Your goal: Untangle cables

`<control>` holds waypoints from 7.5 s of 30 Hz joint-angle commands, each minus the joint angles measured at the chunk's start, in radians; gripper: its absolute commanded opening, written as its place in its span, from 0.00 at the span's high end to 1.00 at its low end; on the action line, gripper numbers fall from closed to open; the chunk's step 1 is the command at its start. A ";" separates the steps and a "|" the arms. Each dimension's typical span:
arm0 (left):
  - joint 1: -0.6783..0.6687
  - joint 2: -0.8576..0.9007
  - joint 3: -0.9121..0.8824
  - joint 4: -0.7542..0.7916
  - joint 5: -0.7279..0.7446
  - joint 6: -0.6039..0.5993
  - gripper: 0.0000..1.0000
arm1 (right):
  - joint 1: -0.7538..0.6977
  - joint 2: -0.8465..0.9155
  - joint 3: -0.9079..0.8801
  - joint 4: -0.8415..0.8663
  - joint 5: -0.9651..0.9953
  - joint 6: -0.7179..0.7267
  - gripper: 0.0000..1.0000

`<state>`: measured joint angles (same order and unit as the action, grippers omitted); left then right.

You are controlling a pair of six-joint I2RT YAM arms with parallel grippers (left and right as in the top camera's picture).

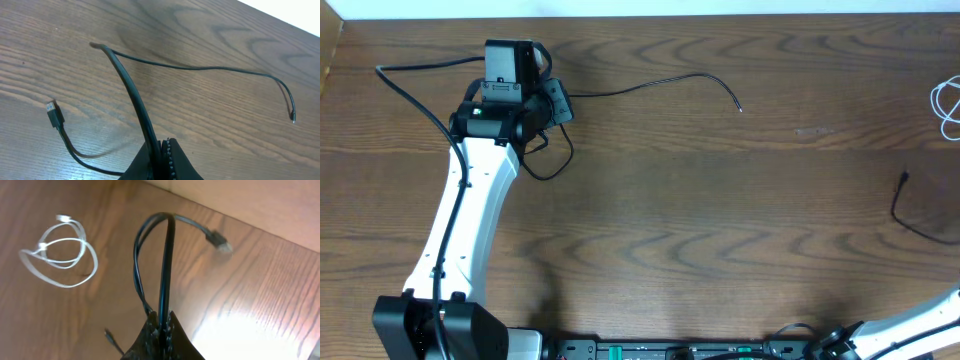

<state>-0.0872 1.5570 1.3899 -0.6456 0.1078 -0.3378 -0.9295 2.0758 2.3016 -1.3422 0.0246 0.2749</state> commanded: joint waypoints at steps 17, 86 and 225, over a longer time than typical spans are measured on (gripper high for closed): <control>-0.005 0.003 0.016 0.006 0.061 -0.014 0.92 | 0.014 0.053 0.008 -0.001 -0.340 -0.167 0.09; -0.068 -0.055 0.038 0.028 0.077 -0.009 0.28 | 1.236 0.284 -0.008 0.171 -0.539 -0.202 0.41; -0.050 -0.025 0.026 -0.006 0.029 -0.038 0.01 | 0.747 -0.221 0.107 -0.098 -0.446 -0.350 0.01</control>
<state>-0.1383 1.5280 1.4158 -0.6495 0.1509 -0.3779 -0.2504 1.9686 2.3993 -1.4284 -0.3904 -0.0505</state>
